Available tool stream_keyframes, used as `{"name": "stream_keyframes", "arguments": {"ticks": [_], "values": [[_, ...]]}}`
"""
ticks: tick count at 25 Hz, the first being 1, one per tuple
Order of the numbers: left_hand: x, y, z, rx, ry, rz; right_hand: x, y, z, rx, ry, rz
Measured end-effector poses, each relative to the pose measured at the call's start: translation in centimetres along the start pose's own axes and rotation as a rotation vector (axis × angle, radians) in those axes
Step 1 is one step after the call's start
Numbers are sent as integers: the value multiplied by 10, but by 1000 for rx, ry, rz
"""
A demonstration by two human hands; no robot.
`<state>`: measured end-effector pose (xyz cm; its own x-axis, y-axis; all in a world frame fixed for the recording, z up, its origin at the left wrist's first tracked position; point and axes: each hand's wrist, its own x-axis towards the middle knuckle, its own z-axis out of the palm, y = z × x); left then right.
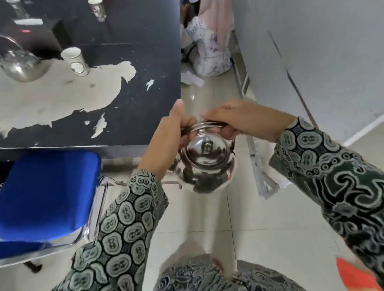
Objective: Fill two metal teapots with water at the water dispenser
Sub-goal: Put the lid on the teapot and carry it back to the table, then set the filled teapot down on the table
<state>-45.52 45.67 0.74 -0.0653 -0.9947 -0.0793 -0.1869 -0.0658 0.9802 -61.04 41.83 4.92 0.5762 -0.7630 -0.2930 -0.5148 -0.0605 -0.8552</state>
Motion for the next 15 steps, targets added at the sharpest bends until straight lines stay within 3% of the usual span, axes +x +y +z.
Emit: {"name": "stream_keyframes", "arguments": {"ticks": [9, 15], "values": [[192, -4, -61, 61, 278, -59, 219, -5, -110, 32, -327, -191], [277, 7, -105, 156, 552, -19, 343, -24, -153, 132, -541, -285]]}}
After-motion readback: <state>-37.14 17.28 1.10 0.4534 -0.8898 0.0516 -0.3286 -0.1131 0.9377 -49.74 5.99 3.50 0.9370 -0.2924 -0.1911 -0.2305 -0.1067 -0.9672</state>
